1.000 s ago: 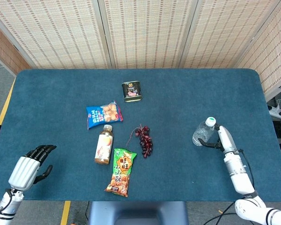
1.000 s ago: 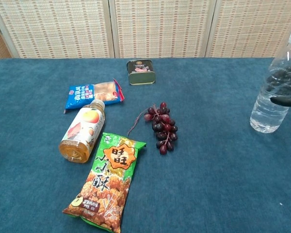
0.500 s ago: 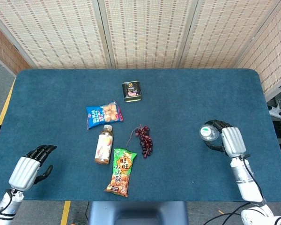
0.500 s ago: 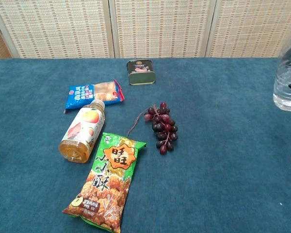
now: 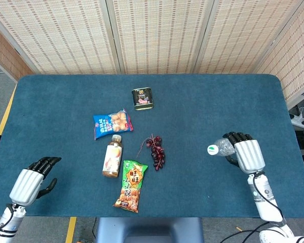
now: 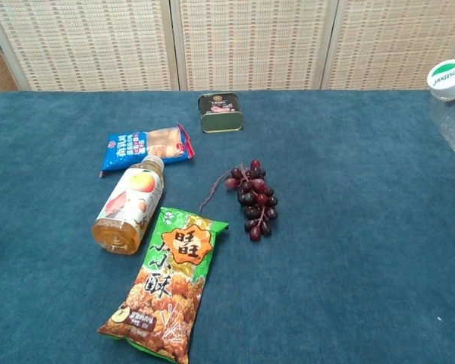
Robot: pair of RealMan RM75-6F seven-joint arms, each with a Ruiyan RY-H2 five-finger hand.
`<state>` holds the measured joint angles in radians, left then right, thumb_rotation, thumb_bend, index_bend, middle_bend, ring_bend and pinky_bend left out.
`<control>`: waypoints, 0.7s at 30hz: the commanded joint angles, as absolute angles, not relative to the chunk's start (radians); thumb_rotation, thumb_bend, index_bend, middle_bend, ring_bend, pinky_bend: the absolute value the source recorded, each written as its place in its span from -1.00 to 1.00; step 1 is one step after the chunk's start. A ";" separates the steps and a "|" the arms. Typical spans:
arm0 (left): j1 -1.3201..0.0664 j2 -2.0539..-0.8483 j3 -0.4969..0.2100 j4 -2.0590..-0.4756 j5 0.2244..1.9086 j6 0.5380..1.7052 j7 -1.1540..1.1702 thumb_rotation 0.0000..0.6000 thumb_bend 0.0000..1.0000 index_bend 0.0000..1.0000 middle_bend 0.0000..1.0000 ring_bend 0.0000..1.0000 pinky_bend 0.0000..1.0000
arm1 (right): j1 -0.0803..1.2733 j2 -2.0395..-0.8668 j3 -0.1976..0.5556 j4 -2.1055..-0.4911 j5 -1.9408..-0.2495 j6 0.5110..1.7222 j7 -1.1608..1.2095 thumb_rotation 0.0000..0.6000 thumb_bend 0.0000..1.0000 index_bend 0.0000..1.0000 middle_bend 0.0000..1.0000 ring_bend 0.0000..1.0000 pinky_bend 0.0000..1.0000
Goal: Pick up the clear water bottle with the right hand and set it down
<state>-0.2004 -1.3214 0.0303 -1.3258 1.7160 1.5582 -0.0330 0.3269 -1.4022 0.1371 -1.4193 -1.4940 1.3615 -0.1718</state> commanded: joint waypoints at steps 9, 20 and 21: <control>-0.198 -1.318 0.028 -1.327 1.714 1.564 -0.045 1.00 -0.24 -0.66 -0.58 -0.59 -0.15 | 0.430 -1.271 -0.007 -1.366 -1.687 1.230 0.622 1.00 0.10 0.61 0.41 0.05 -0.08; -0.197 -1.319 0.028 -1.330 1.715 1.565 -0.038 1.00 -0.24 -0.66 -0.58 -0.59 -0.15 | 0.369 -1.536 0.138 -0.990 -1.512 1.399 -0.268 1.00 0.11 0.61 0.42 0.05 -0.08; -0.197 -1.319 0.028 -1.330 1.715 1.565 -0.038 1.00 -0.24 -0.66 -0.58 -0.59 -0.15 | 0.368 -1.544 0.138 -0.983 -1.513 1.406 -0.261 1.00 0.11 0.62 0.42 0.05 -0.08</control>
<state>-0.1975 -1.3195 0.0282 -1.3304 1.7152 1.5649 -0.0382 0.3836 -1.3849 0.0730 -1.2596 -1.5867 1.3088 0.5888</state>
